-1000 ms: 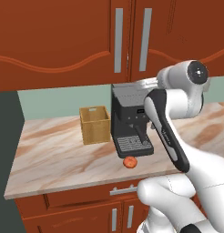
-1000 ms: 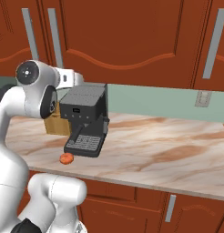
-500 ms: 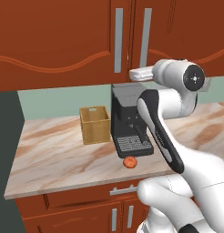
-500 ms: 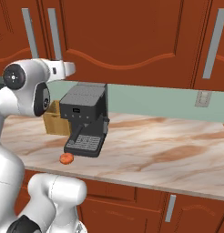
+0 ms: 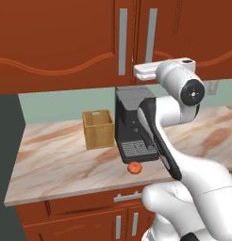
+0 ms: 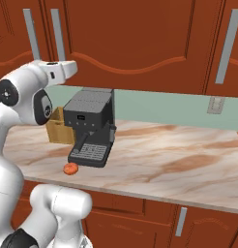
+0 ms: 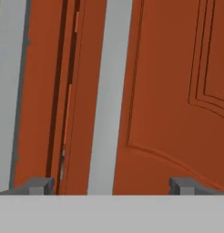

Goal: Pick the pan from the cabinet and place it on the stove. Then turn on the stove burner for the pan.

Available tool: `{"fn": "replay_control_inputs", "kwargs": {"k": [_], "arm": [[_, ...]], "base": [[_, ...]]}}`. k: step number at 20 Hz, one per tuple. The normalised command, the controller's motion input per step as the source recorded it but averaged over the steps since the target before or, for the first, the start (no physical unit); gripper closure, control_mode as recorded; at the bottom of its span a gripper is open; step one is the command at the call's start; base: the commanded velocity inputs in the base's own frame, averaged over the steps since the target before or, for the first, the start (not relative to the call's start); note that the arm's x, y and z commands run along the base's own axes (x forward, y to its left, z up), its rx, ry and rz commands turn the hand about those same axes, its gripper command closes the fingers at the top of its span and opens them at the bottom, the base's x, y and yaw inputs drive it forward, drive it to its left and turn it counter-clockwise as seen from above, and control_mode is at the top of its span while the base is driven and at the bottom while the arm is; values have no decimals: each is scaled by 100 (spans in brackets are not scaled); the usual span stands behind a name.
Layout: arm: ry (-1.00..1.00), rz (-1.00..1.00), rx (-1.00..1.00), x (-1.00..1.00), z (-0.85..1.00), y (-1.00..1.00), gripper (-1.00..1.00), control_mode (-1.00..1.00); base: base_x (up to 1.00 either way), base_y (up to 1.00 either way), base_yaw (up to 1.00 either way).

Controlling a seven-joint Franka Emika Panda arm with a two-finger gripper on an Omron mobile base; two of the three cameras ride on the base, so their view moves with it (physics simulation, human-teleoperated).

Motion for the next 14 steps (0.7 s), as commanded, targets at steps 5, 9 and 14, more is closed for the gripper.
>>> {"fn": "replay_control_inputs", "kwargs": {"k": [5,9,14], "arm": [[-17,-14,0,0,10,0,-100,-100],[-9,-10,0,10,5,0,-100,-100],[-1,-1,2,29,7,0,-100,-100]], "base": [[0,0,0],[0,0,0],[0,0,0]]}}
